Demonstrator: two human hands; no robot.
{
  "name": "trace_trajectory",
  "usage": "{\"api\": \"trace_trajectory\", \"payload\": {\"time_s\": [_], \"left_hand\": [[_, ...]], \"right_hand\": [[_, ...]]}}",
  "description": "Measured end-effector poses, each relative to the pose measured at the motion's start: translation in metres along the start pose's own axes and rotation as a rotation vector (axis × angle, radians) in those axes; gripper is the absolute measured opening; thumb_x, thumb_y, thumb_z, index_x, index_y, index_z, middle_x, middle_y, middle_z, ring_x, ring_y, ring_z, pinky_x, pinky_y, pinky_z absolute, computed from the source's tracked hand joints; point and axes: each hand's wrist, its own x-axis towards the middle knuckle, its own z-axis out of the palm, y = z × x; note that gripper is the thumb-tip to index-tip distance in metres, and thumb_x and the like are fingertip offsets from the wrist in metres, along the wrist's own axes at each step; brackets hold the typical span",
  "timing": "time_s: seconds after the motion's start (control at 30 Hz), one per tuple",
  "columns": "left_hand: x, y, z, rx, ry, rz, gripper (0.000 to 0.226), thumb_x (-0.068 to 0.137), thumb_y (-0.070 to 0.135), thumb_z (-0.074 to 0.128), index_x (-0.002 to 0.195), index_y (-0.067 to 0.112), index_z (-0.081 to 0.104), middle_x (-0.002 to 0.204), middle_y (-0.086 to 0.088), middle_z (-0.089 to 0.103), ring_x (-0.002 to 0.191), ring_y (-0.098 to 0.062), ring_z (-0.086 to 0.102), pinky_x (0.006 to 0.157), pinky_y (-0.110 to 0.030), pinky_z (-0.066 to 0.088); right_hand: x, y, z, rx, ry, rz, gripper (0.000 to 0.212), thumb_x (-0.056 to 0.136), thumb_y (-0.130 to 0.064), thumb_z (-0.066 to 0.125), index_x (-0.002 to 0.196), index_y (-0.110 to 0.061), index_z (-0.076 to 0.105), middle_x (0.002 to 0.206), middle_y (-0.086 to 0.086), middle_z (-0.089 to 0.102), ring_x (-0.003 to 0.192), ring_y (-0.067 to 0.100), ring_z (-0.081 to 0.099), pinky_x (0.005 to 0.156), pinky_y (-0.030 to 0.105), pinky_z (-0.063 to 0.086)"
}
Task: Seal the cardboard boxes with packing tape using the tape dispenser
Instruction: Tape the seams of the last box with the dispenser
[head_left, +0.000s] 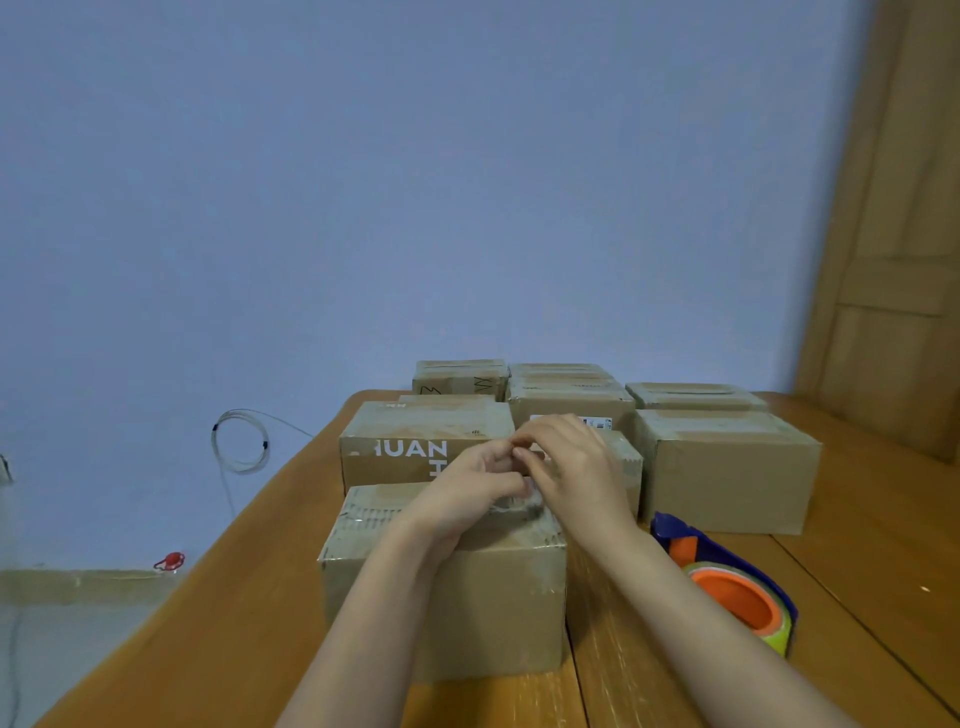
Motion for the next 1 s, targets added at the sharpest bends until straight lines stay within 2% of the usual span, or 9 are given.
{"api": "trace_trajectory", "payload": {"time_s": [0.13, 0.27, 0.47, 0.63, 0.73, 0.8, 0.83, 0.9, 1.0], "left_hand": [[0.0, 0.001, 0.001, -0.038, -0.029, -0.003, 0.032, 0.083, -0.01, 0.051, 0.1, 0.015, 0.063, 0.078, 0.0, 0.056, 0.078, -0.016, 0.042, 0.066, -0.016, 0.036], [-0.001, 0.002, 0.0, -0.018, -0.037, -0.009, 0.03, 0.085, -0.012, 0.049, 0.096, 0.013, 0.062, 0.074, 0.004, 0.058, 0.072, -0.013, 0.043, 0.067, -0.018, 0.036], [-0.006, 0.01, 0.003, -0.003, -0.067, -0.026, 0.028, 0.084, -0.012, 0.048, 0.085, 0.014, 0.057, 0.059, 0.015, 0.059, 0.056, 0.0, 0.049, 0.058, -0.01, 0.038], [-0.009, 0.014, 0.002, -0.001, -0.045, -0.008, 0.024, 0.082, -0.012, 0.051, 0.087, 0.009, 0.06, 0.067, 0.008, 0.063, 0.064, -0.003, 0.057, 0.062, -0.01, 0.043], [-0.008, 0.015, 0.001, -0.127, -0.002, -0.029, 0.034, 0.078, -0.015, 0.049, 0.103, 0.005, 0.06, 0.072, 0.005, 0.064, 0.059, -0.003, 0.056, 0.057, -0.012, 0.043], [-0.006, 0.012, -0.002, -0.178, 0.025, -0.029, 0.037, 0.074, -0.003, 0.053, 0.109, 0.006, 0.062, 0.08, 0.002, 0.066, 0.07, -0.006, 0.057, 0.066, -0.016, 0.046], [-0.005, 0.01, -0.004, -0.19, 0.059, -0.022, 0.035, 0.075, 0.003, 0.055, 0.107, 0.008, 0.064, 0.088, -0.001, 0.069, 0.081, -0.008, 0.061, 0.078, -0.021, 0.049], [-0.004, 0.01, -0.003, -0.209, 0.235, -0.023, 0.022, 0.087, 0.006, 0.055, 0.105, 0.013, 0.066, 0.106, -0.003, 0.071, 0.105, -0.011, 0.063, 0.1, -0.03, 0.044], [-0.006, 0.012, -0.004, -0.248, 0.467, 0.008, 0.023, 0.098, 0.009, 0.046, 0.094, 0.014, 0.067, 0.097, 0.001, 0.072, 0.097, -0.009, 0.066, 0.099, -0.03, 0.046]], "right_hand": [[0.002, 0.003, 0.002, -0.018, -0.004, -0.016, 0.017, 0.084, -0.025, 0.05, 0.08, -0.018, 0.064, 0.08, -0.009, 0.061, 0.083, 0.008, 0.05, 0.075, 0.02, 0.035], [0.004, 0.005, 0.001, -0.043, -0.018, -0.036, 0.015, 0.083, -0.025, 0.049, 0.077, -0.017, 0.06, 0.078, -0.008, 0.058, 0.08, 0.01, 0.048, 0.073, 0.018, 0.029], [0.004, 0.005, 0.001, -0.111, -0.012, -0.123, 0.009, 0.081, -0.019, 0.051, 0.077, -0.015, 0.058, 0.078, -0.005, 0.056, 0.078, 0.013, 0.047, 0.074, 0.021, 0.032], [0.005, 0.002, -0.001, -0.116, -0.028, -0.134, 0.013, 0.082, -0.02, 0.046, 0.077, -0.014, 0.057, 0.08, -0.005, 0.056, 0.08, 0.012, 0.047, 0.073, 0.021, 0.037], [0.006, 0.001, -0.003, -0.062, -0.095, -0.146, 0.012, 0.083, -0.02, 0.046, 0.08, -0.014, 0.057, 0.086, -0.004, 0.06, 0.086, 0.012, 0.05, 0.078, 0.024, 0.04], [0.008, 0.0, -0.007, 0.042, -0.17, -0.067, 0.006, 0.085, -0.015, 0.054, 0.08, -0.017, 0.056, 0.091, -0.005, 0.062, 0.091, 0.013, 0.053, 0.083, 0.026, 0.043], [0.01, 0.0, -0.01, 0.115, -0.217, 0.008, 0.011, 0.086, -0.013, 0.058, 0.079, -0.02, 0.055, 0.092, -0.006, 0.062, 0.094, 0.013, 0.053, 0.084, 0.027, 0.043], [0.014, 0.001, -0.017, 0.233, -0.323, 0.149, 0.021, 0.087, -0.011, 0.061, 0.074, -0.024, 0.052, 0.094, -0.007, 0.063, 0.098, 0.011, 0.051, 0.084, 0.025, 0.041], [0.023, -0.002, -0.028, 0.363, -0.488, 0.282, 0.025, 0.089, -0.008, 0.06, 0.07, -0.025, 0.054, 0.1, -0.004, 0.064, 0.098, 0.007, 0.052, 0.078, 0.017, 0.037]]}}
